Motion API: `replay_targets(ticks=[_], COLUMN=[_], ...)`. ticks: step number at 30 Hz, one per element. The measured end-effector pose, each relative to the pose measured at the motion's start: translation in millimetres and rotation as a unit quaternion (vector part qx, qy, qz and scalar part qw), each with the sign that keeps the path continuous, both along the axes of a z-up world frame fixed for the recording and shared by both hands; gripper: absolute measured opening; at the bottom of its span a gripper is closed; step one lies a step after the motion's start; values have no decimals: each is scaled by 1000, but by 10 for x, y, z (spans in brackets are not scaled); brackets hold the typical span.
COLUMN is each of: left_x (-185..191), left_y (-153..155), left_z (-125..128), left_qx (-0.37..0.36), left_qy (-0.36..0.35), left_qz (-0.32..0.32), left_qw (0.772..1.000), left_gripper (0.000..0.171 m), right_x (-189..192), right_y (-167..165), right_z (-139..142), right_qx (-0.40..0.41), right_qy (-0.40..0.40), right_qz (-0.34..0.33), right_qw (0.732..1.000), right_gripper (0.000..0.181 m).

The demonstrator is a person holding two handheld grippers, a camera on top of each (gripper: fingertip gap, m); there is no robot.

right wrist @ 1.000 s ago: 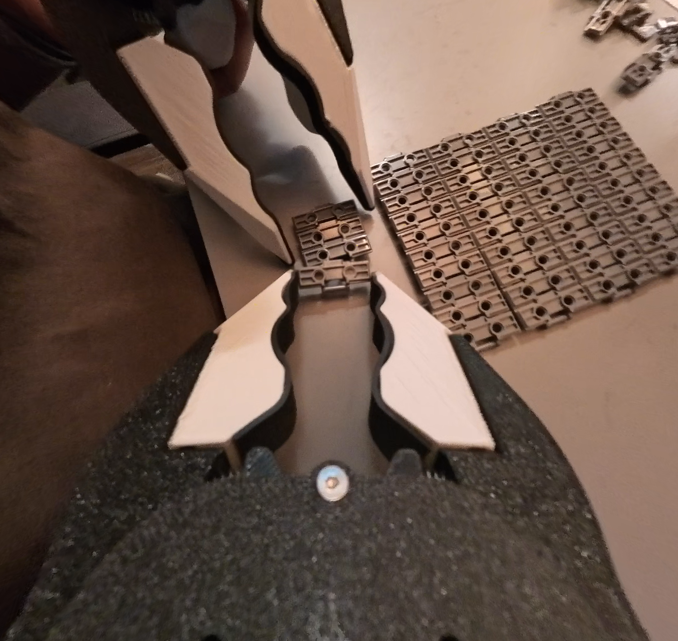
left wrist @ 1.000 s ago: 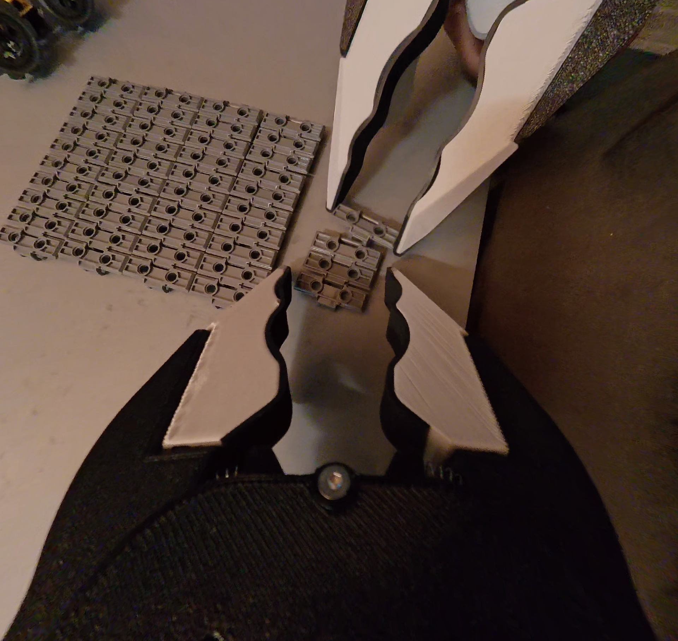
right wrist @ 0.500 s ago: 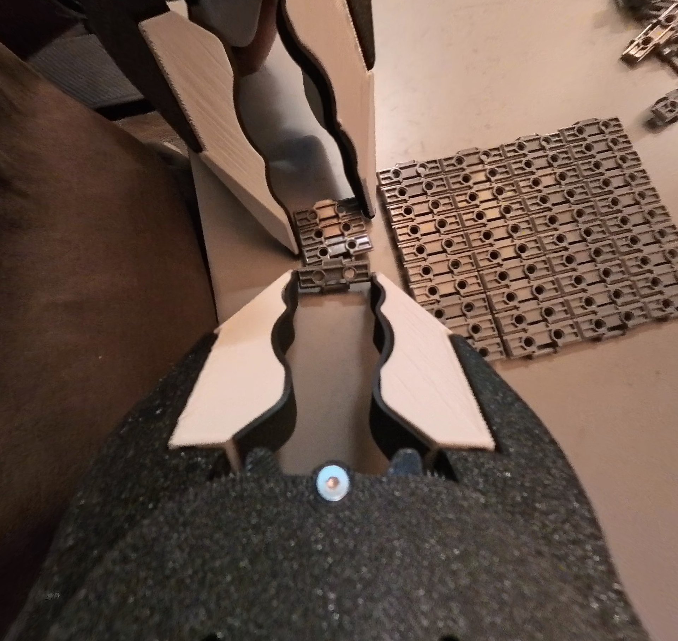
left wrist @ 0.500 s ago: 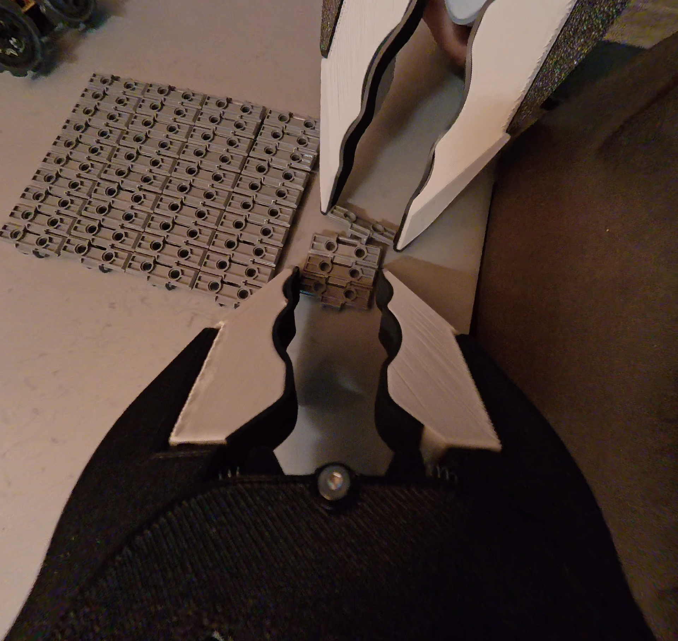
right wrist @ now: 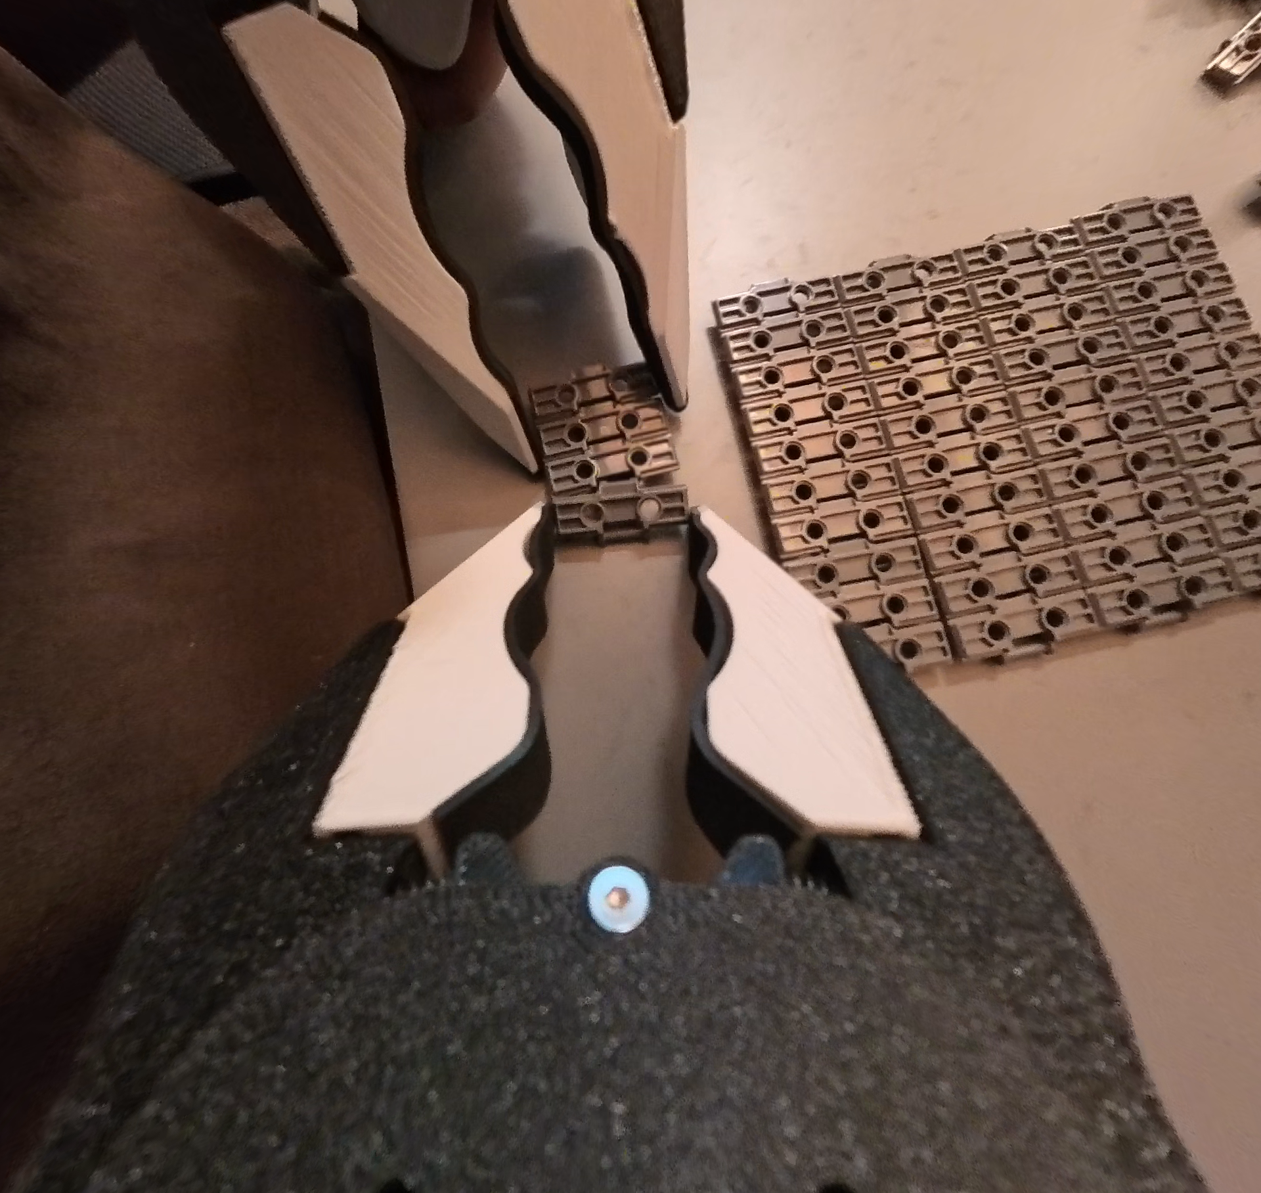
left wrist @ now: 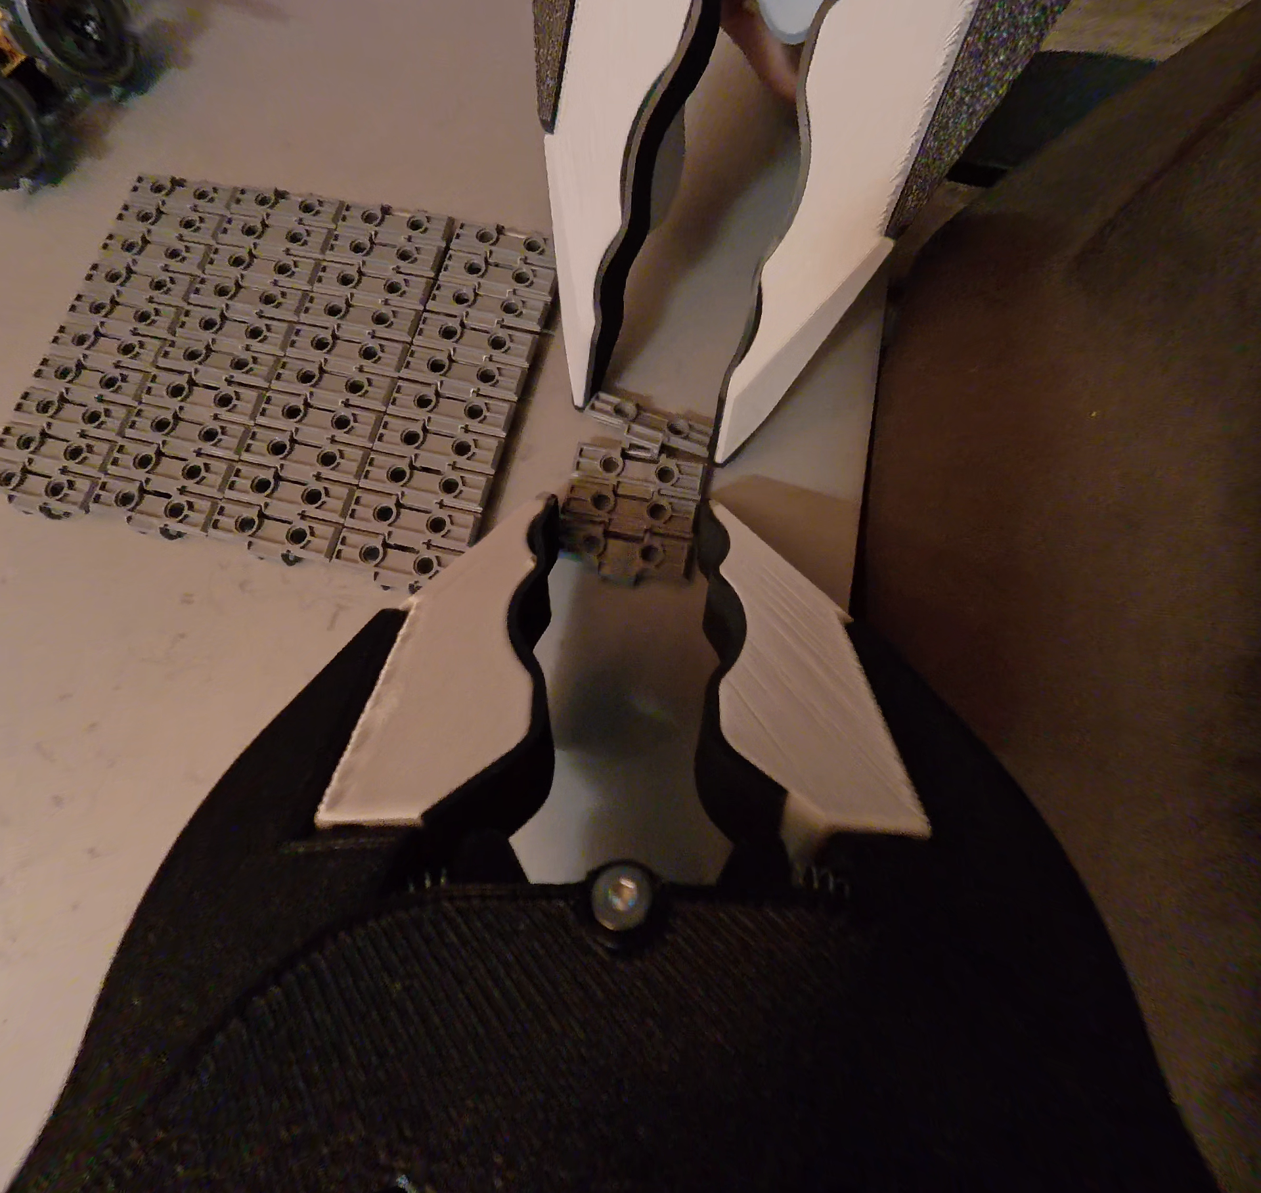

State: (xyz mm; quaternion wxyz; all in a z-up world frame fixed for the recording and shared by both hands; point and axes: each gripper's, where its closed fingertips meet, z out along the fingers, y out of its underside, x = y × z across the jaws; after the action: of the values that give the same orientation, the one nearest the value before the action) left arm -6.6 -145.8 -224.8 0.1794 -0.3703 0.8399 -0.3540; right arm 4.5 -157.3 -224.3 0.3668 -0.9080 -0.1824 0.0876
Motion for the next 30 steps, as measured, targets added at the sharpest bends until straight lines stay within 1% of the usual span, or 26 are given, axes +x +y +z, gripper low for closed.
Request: replay_targets(ticks=[5,9,12,13,15,17,19,22,26,30], left_x=[2,1,2,3,3,2,0,-5,-5,-2], left_y=[3,2,3,4,4,3,1,-7,-8,-14], left_z=[-4,-3,-3,-4,-4,-6,-7,-9,-9,-9], left_qx=[-3,-2,-2,-2,-1,-1,-1,0,0,-5], left_qy=[5,4,4,4,3,4,4,5,5,9], left_qz=[1,1,1,1,2,1,0,-3,-3,-4], left_qw=[1000,1000,1000,1000,1000,1000,1000,1000,1000,1000], left_gripper=[41,41,41,41,41,40,40,39,39,39], right_x=[-19,-7,-10,-5,17,37,52,13,9,3], right_y=[-3,-16,-10,-1,21,29,32,29,35,33], right_z=[-9,-3,80,123,191,200,159,79,73,67], right_qx=[-3,-8,4,12,28,35,30,16,12,4], right_qy=[-9,-13,3,9,17,15,5,-1,-17,-60], right_qz=[9,6,1,-2,-9,-11,-10,1,9,23], right_qw=[1000,1000,1000,1000,999,999,999,1000,1000,998], right_gripper=[39,50,51,48,29,8,0,0,0,0])
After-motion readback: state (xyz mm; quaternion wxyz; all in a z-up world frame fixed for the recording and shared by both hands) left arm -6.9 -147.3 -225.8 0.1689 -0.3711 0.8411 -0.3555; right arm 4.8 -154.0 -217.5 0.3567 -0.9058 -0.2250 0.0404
